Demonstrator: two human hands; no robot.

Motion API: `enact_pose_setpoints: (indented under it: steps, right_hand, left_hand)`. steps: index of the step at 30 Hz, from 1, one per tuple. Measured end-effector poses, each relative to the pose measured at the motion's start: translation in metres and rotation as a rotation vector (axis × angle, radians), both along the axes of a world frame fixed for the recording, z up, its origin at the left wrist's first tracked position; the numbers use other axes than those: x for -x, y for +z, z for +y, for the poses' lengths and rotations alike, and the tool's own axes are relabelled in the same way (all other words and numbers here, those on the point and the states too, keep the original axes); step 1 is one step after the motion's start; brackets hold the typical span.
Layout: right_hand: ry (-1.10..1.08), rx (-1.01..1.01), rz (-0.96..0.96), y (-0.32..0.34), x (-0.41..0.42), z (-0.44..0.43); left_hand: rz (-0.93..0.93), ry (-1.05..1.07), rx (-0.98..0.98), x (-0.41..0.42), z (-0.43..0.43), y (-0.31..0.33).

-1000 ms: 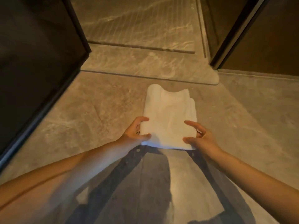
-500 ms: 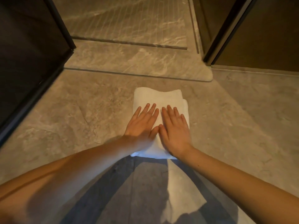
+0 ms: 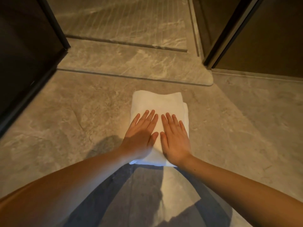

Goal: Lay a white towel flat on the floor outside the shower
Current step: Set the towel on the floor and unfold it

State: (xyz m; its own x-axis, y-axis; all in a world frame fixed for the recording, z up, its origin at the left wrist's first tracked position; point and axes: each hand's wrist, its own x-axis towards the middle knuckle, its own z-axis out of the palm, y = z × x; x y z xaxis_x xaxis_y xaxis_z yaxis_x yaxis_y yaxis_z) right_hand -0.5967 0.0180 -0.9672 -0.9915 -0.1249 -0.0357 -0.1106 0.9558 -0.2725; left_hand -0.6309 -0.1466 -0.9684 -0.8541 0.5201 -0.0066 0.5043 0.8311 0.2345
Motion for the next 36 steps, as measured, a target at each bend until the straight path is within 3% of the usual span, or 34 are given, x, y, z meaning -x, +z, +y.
enact_pose_setpoints:
  steps: [7, 10, 13, 18, 24, 29, 32, 36]
  right_hand:
    - [0.014, 0.125, -0.054, 0.019, 0.0, 0.01]
    - [-0.221, 0.32, 0.023, 0.032, -0.01, 0.027]
    - [-0.424, 0.48, -0.117, 0.037, -0.023, 0.042]
    - [-0.481, 0.57, -0.346, 0.038, -0.027, 0.043]
    - [-0.447, 0.482, -0.216, 0.053, -0.032, 0.04]
    - [-0.503, 0.791, -0.172, 0.069, -0.04, 0.033]
    - [-0.588, 1.072, -0.153, 0.08, -0.041, 0.029]
    - [-0.609, 1.281, -0.225, 0.085, -0.037, 0.018]
  left_hand:
    - [-0.099, -0.051, 0.108, 0.005, -0.001, 0.012]
    - [-0.043, -0.182, 0.137, 0.006, -0.012, 0.021]
    - [-0.012, -0.277, 0.156, -0.004, -0.028, 0.019]
    - [-0.097, -0.262, 0.145, -0.012, -0.035, 0.01]
    - [-0.123, -0.264, 0.138, -0.011, -0.036, 0.009]
    - [-0.249, -0.223, 0.152, -0.001, -0.028, 0.024]
    - [-0.398, -0.167, -0.019, 0.01, -0.019, 0.046]
    - [-0.715, 0.029, -0.592, 0.018, 0.007, 0.078]
